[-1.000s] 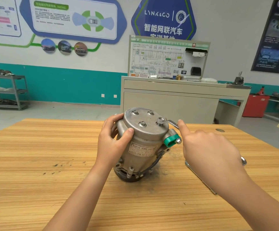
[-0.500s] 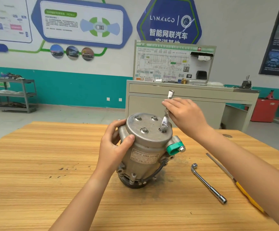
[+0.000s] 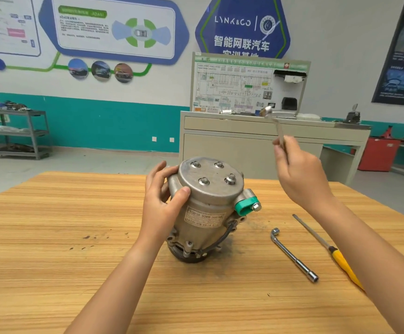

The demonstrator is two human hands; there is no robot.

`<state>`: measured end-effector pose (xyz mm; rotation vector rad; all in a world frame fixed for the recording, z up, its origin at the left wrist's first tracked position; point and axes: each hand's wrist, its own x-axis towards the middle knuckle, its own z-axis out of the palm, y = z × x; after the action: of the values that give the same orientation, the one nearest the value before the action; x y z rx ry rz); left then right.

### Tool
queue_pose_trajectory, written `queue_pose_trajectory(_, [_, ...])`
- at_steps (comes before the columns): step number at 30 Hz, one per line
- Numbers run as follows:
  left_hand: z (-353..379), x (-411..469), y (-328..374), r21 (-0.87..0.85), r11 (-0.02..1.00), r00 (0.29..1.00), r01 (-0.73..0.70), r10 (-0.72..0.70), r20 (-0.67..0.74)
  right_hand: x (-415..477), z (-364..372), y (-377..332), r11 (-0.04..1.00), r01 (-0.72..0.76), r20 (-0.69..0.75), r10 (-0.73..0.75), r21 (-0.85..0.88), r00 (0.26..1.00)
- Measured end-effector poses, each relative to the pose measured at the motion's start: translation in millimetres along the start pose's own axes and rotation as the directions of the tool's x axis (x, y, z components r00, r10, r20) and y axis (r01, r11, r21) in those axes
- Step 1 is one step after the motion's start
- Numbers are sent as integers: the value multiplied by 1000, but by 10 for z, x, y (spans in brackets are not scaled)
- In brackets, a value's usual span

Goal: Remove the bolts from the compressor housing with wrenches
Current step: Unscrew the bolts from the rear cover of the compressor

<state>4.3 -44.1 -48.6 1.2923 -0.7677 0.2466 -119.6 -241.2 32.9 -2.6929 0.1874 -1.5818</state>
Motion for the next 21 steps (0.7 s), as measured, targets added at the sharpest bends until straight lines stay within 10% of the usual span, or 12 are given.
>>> queue_pose_trajectory(7, [5, -18, 24, 10, 1000, 1000, -14, 14, 2, -345, -292, -155, 947, 94, 402, 39, -306, 915])
queue_pose_trajectory(21, [40, -49, 43, 3, 1000, 1000, 13, -13, -9, -343, -317, -742, 780, 239, 521, 128, -579, 844])
